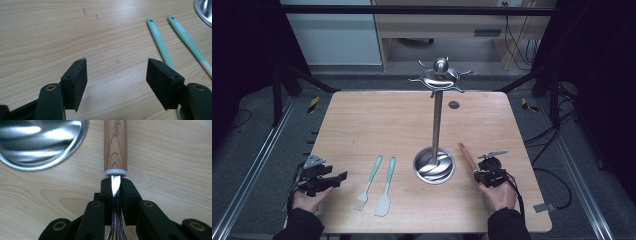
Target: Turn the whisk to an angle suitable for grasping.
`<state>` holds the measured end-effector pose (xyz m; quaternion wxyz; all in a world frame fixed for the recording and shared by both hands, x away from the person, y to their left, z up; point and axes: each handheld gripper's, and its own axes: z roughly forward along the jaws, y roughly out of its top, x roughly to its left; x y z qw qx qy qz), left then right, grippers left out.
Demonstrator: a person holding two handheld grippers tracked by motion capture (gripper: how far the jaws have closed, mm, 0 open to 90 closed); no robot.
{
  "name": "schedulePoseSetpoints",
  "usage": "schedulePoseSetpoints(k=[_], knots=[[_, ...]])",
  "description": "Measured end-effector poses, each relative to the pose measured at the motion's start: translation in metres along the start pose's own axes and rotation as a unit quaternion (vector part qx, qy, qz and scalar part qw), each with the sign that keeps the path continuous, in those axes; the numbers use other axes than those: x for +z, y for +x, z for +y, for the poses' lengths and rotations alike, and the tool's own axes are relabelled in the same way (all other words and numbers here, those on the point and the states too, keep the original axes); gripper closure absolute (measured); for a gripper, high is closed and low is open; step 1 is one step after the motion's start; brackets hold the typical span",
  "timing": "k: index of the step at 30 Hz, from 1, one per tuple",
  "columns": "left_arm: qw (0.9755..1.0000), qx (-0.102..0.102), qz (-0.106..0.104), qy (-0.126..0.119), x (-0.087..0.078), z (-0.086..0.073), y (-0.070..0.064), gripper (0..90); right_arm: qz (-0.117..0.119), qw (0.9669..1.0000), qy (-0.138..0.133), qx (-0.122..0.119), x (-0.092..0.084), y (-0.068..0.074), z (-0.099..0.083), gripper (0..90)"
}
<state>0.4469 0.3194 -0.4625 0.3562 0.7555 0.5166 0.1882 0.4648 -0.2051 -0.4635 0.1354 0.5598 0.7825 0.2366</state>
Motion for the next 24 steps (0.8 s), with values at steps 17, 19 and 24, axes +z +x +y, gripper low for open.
schedulePoseSetpoints(k=[17, 19, 24], knots=[[0.9999, 0.003, -0.004, -0.01, -0.003, 0.001, -0.001, 32.3, 0.045, 0.9879, -0.149, -0.007, -0.034, -0.002, 0.003, 81.2], [0.9999, 0.004, -0.004, -0.01, -0.003, 0.001, -0.001, 32.3, 0.045, 0.9856, -0.162, -0.01, -0.038, -0.002, 0.004, 81.2], [0.9999, 0.006, -0.004, -0.012, -0.003, 0.001, -0.001, 32.3, 0.058, 0.9764, -0.207, -0.018, -0.049, -0.001, 0.007, 81.2]])
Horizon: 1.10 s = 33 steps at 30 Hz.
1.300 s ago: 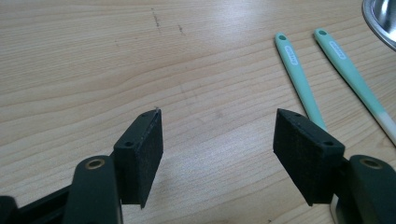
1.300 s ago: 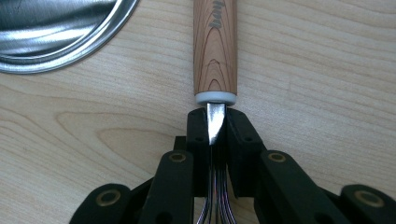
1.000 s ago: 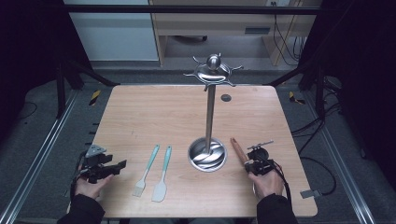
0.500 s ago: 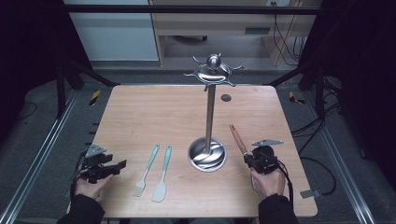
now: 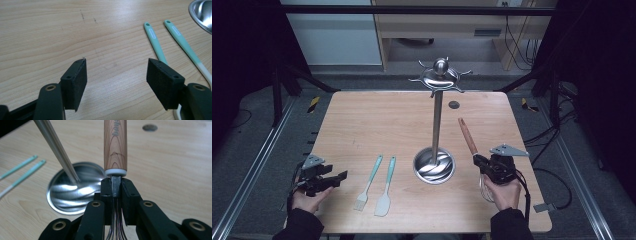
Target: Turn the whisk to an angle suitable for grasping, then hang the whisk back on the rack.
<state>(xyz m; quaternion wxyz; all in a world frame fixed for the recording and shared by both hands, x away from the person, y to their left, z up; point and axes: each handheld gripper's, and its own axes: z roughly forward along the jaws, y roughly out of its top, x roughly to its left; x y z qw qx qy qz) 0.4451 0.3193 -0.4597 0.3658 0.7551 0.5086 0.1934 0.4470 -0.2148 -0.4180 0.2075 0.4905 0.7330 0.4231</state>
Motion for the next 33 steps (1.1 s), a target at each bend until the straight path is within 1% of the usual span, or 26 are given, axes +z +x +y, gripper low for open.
schedulePoseSetpoints(k=[1, 2, 3, 6, 8, 9, 10, 12, 18, 20, 25, 26, 28, 33], knots=[[1.0, 0.0, 0.0, 0.0, 0.0, 0.0, 0.0, 32.3, 0.0, 1.0, 0.0, 0.0, 0.0, 0.0, 0.0, 81.2], [1.0, -0.001, 0.0, 0.0, 0.0, 0.0, 0.0, 32.2, 0.009, 0.9998, -0.018, 0.001, -0.005, 0.002, 0.003, 81.2], [1.0, -0.001, 0.0, -0.001, 0.0, 0.0, -0.001, 32.2, 0.009, 0.9998, -0.018, 0.001, -0.005, 0.002, 0.003, 81.2], [1.0, 0.001, -0.003, -0.002, 0.0, 0.0, -0.002, 32.1, 0.017, 0.9986, -0.05, -0.004, -0.014, 0.004, 0.008, 81.2], [1.0, 0.003, -0.003, -0.003, 0.0, 0.001, -0.003, 32.1, 0.022, 0.9979, -0.062, -0.002, -0.017, 0.004, 0.01, 81.2], [1.0, 0.003, -0.003, -0.003, 0.0, 0.001, -0.003, 32.1, 0.022, 0.9979, -0.062, -0.002, -0.017, 0.004, 0.01, 81.2], [1.0, 0.005, -0.003, -0.003, 0.0, 0.001, -0.004, 32.0, 0.025, 0.9968, -0.075, -0.001, -0.022, 0.005, 0.012, 81.2], [1.0, 0.004, -0.003, -0.003, 0.0, 0.001, -0.004, 32.0, 0.027, 0.9964, -0.08, 0.0, -0.023, 0.005, 0.012, 81.2], [0.9999, 0.01, -0.006, -0.003, 0.001, 0.001, -0.005, 32.0, 0.031, 0.9926, -0.117, 0.002, -0.038, 0.004, 0.018, 81.2], [0.9999, 0.01, -0.007, -0.003, 0.001, 0.001, -0.005, 31.9, 0.036, 0.9911, -0.128, 0.004, -0.042, 0.005, 0.02, 81.2], [0.9999, 0.008, -0.007, -0.004, 0.0, 0.001, -0.006, 31.9, 0.04, 0.988, -0.149, -0.002, -0.05, 0.01, 0.024, 81.2], [0.9999, 0.009, -0.007, -0.003, 0.0, 0.001, -0.007, 31.9, 0.043, 0.9873, -0.153, -0.002, -0.052, 0.011, 0.025, 81.2], [0.9999, 0.012, -0.007, -0.002, 0.001, 0.001, -0.007, 31.9, 0.045, 0.9856, -0.163, -0.002, -0.056, 0.013, 0.027, 81.2], [0.9999, 0.016, -0.004, -0.002, 0.001, 0.002, -0.008, 31.9, 0.054, 0.9801, -0.191, -0.007, -0.07, 0.017, 0.033, 81.2]])
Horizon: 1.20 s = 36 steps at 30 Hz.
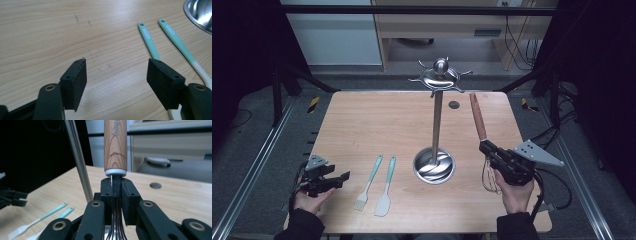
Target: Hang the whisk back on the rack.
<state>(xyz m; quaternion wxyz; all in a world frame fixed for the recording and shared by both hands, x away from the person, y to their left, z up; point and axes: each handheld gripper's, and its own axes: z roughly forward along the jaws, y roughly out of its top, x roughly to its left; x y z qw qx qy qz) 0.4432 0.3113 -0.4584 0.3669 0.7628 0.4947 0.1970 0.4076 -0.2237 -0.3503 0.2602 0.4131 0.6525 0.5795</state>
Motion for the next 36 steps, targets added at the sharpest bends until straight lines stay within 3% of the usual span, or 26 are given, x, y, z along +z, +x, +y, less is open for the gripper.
schedulePoseSetpoints(k=[6, 21, 36], knots=[[1.0, 0.0, -0.001, 0.001, 0.001, 0.0, 0.0, 31.9, 0.008, 0.9995, -0.029, -0.001, -0.009, 0.004, 0.009, 81.2], [1.0, 0.0, -0.001, 0.001, 0.001, 0.0, 0.0, 31.9, 0.024, 0.9979, -0.058, -0.016, -0.019, 0.014, 0.026, 81.2], [1.0, 0.001, 0.0, 0.001, 0.001, 0.0, 0.0, 31.9, 0.055, 0.9942, -0.083, -0.04, -0.026, 0.038, 0.039, 81.2]])
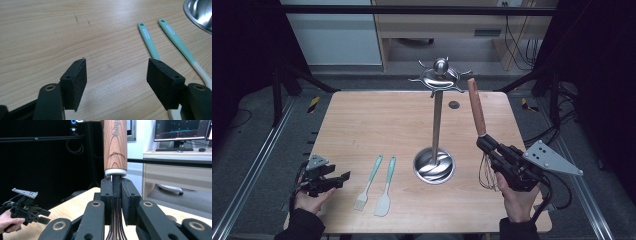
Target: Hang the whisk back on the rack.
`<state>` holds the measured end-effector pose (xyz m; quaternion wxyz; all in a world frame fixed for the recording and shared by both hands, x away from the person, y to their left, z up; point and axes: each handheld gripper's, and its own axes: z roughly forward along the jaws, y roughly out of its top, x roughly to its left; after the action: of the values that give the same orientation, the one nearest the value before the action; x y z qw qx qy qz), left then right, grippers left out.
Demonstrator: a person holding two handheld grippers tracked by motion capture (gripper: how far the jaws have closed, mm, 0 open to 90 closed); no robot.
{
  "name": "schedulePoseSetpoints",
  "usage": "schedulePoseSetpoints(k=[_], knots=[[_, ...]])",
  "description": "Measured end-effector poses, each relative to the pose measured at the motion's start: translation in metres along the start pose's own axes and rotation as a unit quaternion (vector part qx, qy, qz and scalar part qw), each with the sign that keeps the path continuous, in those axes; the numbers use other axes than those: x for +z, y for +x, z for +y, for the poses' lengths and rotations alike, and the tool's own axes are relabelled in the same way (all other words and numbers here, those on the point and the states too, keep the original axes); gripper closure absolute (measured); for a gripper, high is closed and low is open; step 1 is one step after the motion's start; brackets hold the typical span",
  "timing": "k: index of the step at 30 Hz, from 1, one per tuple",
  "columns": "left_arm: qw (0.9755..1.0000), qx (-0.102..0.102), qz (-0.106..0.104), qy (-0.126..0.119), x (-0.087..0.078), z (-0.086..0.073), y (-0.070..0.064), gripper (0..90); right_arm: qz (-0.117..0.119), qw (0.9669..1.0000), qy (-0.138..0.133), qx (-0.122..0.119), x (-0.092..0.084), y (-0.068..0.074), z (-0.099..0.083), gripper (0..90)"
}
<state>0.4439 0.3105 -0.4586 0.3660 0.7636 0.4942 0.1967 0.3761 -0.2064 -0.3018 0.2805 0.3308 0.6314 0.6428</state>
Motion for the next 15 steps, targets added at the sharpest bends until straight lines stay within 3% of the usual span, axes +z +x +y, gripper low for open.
schedulePoseSetpoints(k=[15], knots=[[1.0, -0.001, 0.0, 0.0, -0.0002, 0.0, 0.0, 32.0, 0.007, 0.9999, 0.012, -0.003, 0.01, 0.0034, -0.0056, 81.1]])
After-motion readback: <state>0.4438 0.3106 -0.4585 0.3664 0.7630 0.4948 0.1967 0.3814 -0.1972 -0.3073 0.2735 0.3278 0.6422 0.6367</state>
